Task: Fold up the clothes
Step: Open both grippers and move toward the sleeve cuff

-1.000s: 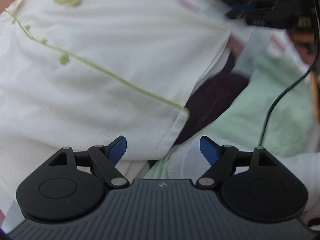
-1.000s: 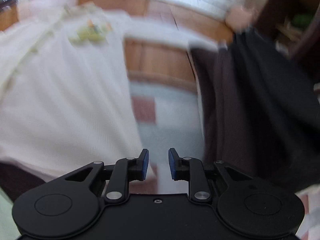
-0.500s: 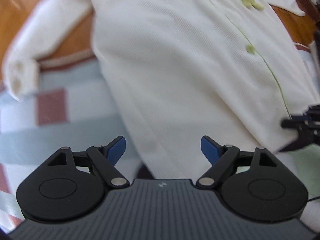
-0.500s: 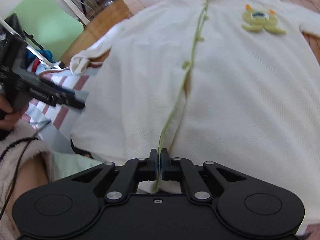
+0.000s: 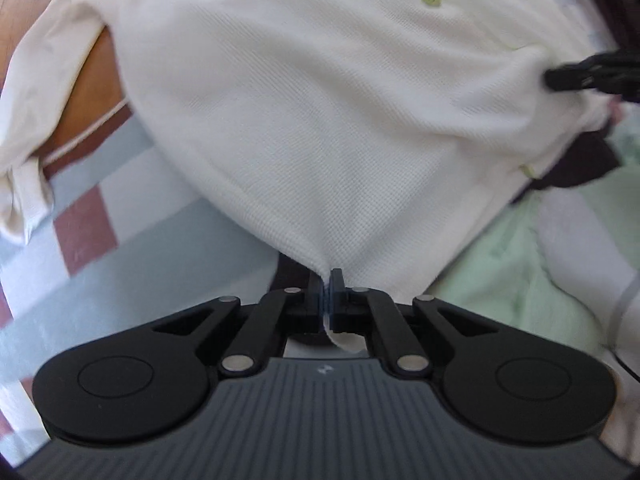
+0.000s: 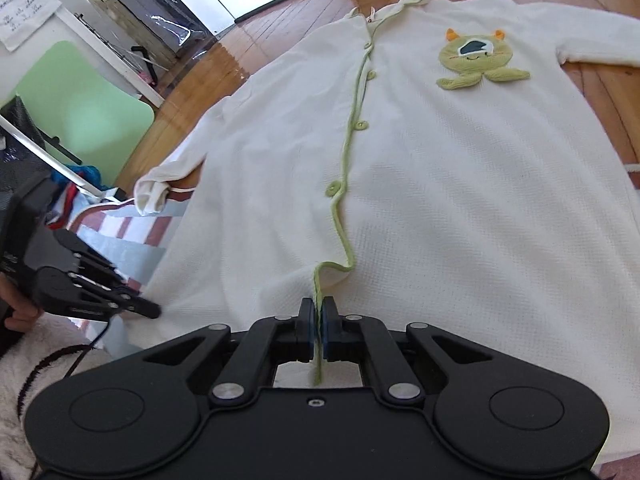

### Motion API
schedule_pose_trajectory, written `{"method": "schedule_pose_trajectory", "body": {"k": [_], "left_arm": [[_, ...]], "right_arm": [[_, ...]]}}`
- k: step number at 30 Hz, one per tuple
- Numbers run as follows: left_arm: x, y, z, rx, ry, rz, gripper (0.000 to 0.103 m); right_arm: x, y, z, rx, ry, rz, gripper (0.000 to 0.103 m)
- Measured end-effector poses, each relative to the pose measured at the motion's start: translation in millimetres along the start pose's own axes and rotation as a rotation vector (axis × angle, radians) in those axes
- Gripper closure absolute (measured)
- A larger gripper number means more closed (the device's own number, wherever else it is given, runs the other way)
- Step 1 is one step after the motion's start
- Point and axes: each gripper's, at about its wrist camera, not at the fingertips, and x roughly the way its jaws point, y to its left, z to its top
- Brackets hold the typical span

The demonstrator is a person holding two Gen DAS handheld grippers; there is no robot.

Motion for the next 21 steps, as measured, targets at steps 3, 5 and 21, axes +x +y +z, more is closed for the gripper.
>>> {"method": "schedule_pose_trajectory", "body": {"k": [3,5,21], "left_arm": [[6,10,-9,-0.009,0.042,0.009,0.101],[14,14,-13,-0.008,0.075,0.030,0.100],[-76,82,20,-0.483,-0.436,0.214,0.044]], "right_arm": [[5,-9,-9,0.021,0.082,-0.011,0.097],[14,-12,-17,0.013,0.139,-0.028,0.097],[-31,27,24,-0.228,0.031,-0.121,0.064]]}}
